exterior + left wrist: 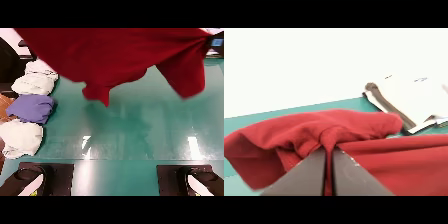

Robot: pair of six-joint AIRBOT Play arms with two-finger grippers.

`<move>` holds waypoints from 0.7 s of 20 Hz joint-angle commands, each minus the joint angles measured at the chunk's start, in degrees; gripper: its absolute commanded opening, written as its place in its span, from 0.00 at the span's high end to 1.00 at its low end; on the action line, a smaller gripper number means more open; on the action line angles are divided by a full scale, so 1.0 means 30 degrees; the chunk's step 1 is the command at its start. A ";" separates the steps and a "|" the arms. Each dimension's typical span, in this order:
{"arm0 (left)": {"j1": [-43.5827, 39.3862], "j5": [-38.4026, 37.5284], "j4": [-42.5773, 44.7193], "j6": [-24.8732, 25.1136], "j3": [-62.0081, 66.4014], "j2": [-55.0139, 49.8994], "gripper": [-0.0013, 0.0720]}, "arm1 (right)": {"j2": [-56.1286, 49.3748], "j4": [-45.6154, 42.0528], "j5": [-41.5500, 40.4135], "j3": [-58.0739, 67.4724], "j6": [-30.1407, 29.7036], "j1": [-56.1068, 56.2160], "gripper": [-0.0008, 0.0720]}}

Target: Fold the shirts.

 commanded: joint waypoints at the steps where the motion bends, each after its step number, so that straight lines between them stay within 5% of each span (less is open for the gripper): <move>1: 0.0015 -0.0962 -0.0918 0.0080 0.0095 0.0240 0.95 | 0.0058 -0.0204 0.2463 0.0903 0.1698 -0.0168 0.97; 7: 0.0015 -0.2965 0.0831 0.0495 -0.2922 -0.4240 0.95 | -0.3912 -0.0146 0.4000 -0.4357 0.2229 -0.0175 0.97; 14: 0.0022 0.0204 0.0787 0.1071 -0.5217 -1.3704 0.95 | -1.0921 -0.0138 -0.1115 -0.6258 0.0721 -0.0408 0.97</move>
